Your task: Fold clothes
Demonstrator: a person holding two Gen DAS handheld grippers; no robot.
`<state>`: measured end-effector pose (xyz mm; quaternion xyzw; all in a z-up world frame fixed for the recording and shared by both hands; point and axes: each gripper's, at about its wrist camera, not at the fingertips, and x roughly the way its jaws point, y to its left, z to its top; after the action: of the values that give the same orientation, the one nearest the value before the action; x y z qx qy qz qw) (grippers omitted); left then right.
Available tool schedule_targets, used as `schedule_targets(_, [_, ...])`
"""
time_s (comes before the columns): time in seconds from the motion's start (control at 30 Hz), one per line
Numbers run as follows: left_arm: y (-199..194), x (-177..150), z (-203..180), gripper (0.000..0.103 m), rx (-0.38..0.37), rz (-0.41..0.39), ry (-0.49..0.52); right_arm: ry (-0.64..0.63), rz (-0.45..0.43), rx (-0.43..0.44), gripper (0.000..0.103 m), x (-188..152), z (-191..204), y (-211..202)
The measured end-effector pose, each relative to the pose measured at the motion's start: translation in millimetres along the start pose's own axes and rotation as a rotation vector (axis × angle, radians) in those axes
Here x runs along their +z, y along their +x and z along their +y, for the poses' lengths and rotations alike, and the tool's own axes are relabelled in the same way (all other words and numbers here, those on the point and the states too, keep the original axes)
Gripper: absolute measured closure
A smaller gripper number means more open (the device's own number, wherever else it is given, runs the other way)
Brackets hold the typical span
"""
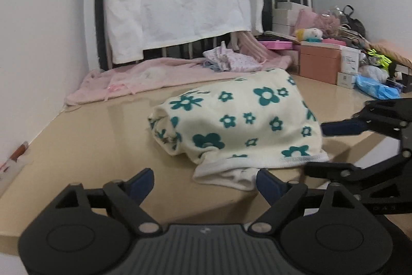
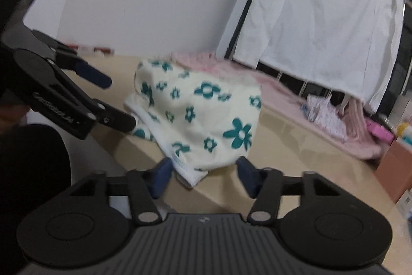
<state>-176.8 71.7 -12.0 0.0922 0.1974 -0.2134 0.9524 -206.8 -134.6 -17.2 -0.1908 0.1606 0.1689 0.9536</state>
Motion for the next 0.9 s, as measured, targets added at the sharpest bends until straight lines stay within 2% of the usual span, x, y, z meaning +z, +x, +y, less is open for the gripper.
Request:
schedule_targets(0.03, [-0.1, -0.8, -2.5, 0.017, 0.0, -0.006, 0.007, 0.023, 0.004, 0.008, 0.079, 1.6, -2.6, 0.6])
schedule_targets(0.1, [0.3, -0.9, -7.5, 0.016, 0.017, -0.018, 0.013, 0.068, 0.013, 0.024, 0.092, 4.9, -7.7, 1.9])
schedule_targets(0.17, [2.5, 2.1, -10.3, 0.016, 0.054, -0.019, -0.009, 0.116, -0.022, 0.028, 0.094, 13.3, -15.4, -6.2])
schedule_targets(0.23, [3.1, 7.4, -11.6, 0.016, 0.09, -0.028, -0.073, 0.145, -0.056, 0.013, 0.094, 19.9, -18.2, -19.2])
schedule_targets(0.3, [-1.9, 10.8, -19.9, 0.016, 0.143, -0.087, -0.111, 0.162, -0.072, -0.006, 0.094, 23.4, -19.9, -28.8])
schedule_targets(0.37, [-8.9, 12.2, -31.5, 0.016, 0.224, -0.151, -0.083, 0.179, -0.087, -0.025, 0.094, 27.0, -21.6, -38.5])
schedule_targets(0.47, [-14.3, 10.5, -43.2, 0.016, 0.303, -0.173, -0.046, 0.204, -0.11, -0.053, 0.096, 32.3, -24.2, -52.9])
schedule_targets(0.5, [-15.5, 8.3, -45.6, 0.022, 0.311, -0.169, -0.044, 0.212, -0.118, -0.063, 0.098, 34.1, -25.0, -57.8])
schedule_targets(0.57, [-22.5, 5.7, -47.4, 0.054, 0.281, -0.17, -0.066, 0.229, -0.134, -0.081, 0.098, 37.7, -26.7, -67.4])
schedule_targets(0.6, [-26.3, 6.5, -48.4, 0.08, 0.263, -0.169, -0.077, 0.238, -0.141, -0.091, 0.098, 39.4, -27.6, -72.2])
schedule_targets(0.63, [-30.0, 9.0, -49.9, 0.092, 0.254, -0.169, -0.075, 0.245, -0.149, -0.096, 0.098, 39.6, -27.5, -75.3])
schedule_targets(0.73, [-44.3, 19.0, -54.0, 0.099, 0.237, -0.199, -0.029, 0.218, -0.17, -0.152, 0.098, 36.0, -19.5, -72.4])
schedule_targets(0.8, [-56.6, 34.5, -50.9, 0.1, 0.209, -0.212, -0.013, 0.179, -0.2, -0.178, 0.096, 31.5, -13.8, -69.0])
schedule_targets(0.87, [-67.7, 52.5, -45.9, 0.1, 0.204, -0.221, -0.008, 0.182, -0.228, -0.13, 0.08, 24.4, -9.4, -68.1])
schedule_targets(0.9, [-73.1, 61.5, -42.4, 0.1, 0.201, -0.226, -0.009, 0.184, -0.242, -0.105, 0.057, 20.9, -7.3, -67.7])
